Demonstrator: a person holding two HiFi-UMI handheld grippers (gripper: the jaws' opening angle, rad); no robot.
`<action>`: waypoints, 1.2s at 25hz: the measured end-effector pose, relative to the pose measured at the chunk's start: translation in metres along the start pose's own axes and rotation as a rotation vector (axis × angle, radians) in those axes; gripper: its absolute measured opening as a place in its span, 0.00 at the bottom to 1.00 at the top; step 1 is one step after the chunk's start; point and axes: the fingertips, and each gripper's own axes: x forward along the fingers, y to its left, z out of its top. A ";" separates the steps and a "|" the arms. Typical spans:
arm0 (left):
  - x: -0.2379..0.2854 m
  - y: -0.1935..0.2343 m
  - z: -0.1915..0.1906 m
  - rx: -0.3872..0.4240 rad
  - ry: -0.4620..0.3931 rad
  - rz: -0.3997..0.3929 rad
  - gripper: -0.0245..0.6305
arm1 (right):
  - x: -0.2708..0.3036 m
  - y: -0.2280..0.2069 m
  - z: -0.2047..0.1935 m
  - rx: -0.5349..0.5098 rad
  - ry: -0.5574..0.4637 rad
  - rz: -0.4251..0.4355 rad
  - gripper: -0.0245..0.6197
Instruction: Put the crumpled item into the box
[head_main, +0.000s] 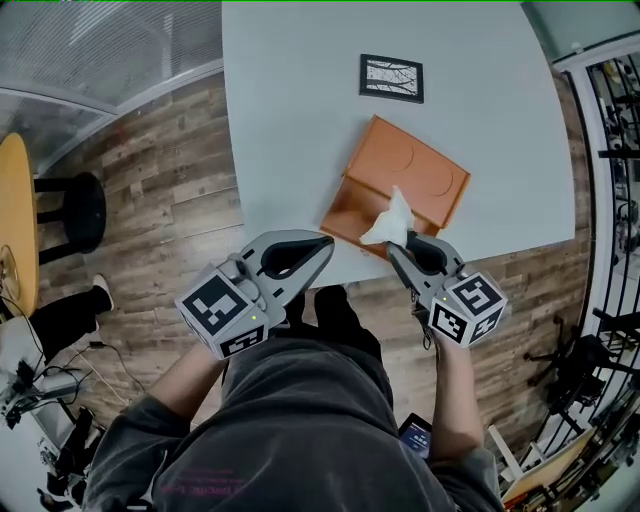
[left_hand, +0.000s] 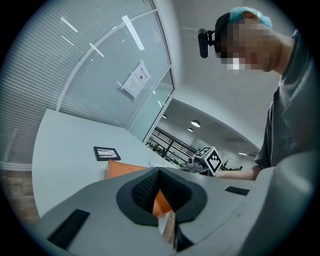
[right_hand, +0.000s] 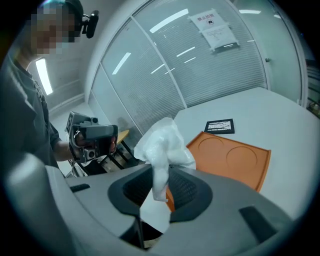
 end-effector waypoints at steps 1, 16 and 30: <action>-0.002 0.004 -0.001 -0.004 0.003 -0.002 0.06 | 0.004 0.000 -0.001 0.006 0.006 -0.001 0.18; -0.018 0.041 -0.012 -0.056 0.019 -0.004 0.06 | 0.054 -0.015 -0.045 0.030 0.192 -0.017 0.19; -0.029 0.060 -0.025 -0.106 0.007 0.013 0.06 | 0.078 -0.038 -0.084 -0.019 0.405 -0.063 0.19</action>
